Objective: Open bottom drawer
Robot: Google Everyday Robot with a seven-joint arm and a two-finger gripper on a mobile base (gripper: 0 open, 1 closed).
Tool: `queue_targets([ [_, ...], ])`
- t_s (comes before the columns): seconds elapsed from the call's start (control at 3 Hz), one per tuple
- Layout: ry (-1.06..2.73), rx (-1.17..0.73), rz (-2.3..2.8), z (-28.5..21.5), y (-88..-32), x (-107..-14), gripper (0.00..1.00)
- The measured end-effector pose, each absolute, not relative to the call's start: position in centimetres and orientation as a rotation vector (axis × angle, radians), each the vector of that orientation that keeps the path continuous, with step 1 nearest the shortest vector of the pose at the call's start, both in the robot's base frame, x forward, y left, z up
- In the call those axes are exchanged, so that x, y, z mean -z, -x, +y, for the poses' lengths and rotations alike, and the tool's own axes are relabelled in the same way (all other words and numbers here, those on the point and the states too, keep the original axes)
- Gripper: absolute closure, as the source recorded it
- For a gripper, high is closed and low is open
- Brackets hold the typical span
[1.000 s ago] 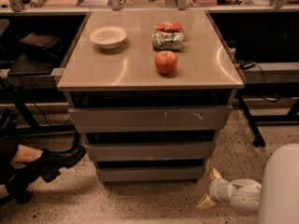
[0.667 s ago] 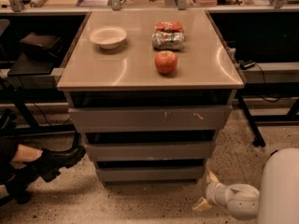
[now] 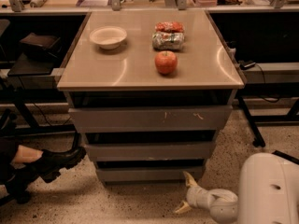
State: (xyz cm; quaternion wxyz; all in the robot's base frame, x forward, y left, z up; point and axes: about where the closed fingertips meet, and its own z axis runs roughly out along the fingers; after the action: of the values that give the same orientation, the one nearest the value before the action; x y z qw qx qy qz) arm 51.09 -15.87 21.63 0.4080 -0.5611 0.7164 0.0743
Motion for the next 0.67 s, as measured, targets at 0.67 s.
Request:
queue_targets([
  [0.67, 1.343, -0.16, 1.856, -15.2, -52.5, -20.0, 0.0],
])
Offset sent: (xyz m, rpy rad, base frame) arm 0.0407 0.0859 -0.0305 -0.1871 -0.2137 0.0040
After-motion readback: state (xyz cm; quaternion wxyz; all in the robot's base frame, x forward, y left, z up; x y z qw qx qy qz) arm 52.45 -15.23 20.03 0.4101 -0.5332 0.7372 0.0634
